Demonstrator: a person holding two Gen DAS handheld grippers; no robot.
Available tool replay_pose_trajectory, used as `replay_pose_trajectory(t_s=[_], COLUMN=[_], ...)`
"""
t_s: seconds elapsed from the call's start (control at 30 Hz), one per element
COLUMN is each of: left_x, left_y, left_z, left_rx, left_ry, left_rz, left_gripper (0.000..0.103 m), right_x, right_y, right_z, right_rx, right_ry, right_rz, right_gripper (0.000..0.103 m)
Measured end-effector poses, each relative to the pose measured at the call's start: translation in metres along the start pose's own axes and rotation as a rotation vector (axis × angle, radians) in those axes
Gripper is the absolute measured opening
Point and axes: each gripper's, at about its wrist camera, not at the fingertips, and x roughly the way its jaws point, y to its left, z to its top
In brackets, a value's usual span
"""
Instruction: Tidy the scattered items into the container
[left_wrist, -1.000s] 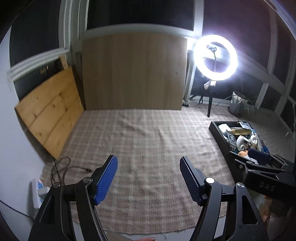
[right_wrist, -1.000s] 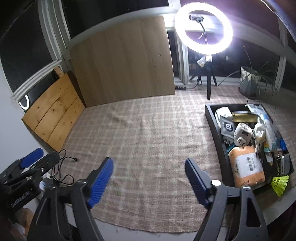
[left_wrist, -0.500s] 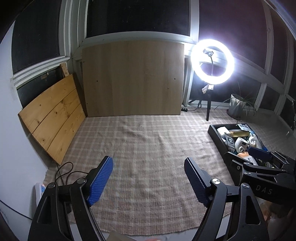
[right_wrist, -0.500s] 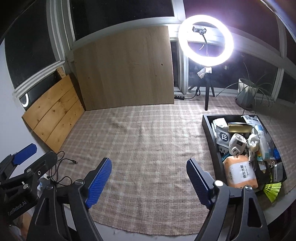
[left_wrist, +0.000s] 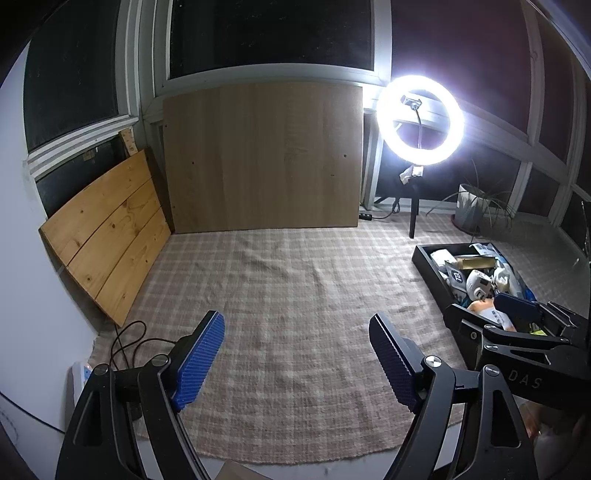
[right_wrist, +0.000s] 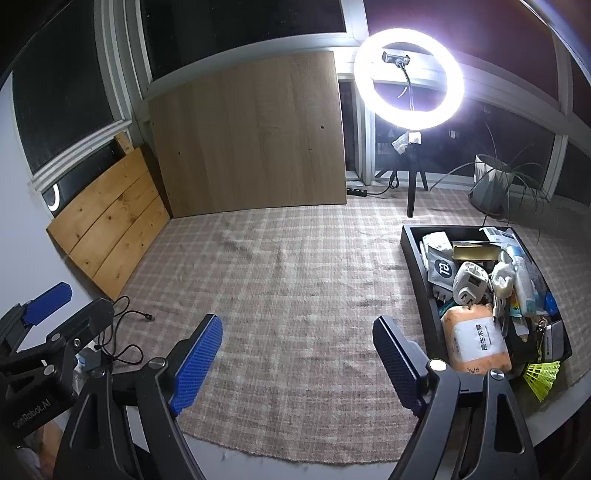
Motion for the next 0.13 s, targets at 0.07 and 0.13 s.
replay_pose_trajectory(t_s=[0.07, 0.13], left_x=[-0.0005, 0.0000], left_y=[-0.0022, -0.0040], left_z=[-0.0001, -0.0004], left_rx=[0.002, 0.001], left_ry=[0.000, 0.004], left_rz=[0.001, 0.000], left_gripper=[0.084, 0.084], right_x=[-0.0006, -0.0009], right_y=[-0.0016, -0.0034], right_z=[-0.0002, 0.0000], right_rx=[0.004, 0.004], right_ry=[-0.001, -0.001], right_rz=[0.002, 0.003], right_gripper=[0.081, 0.081])
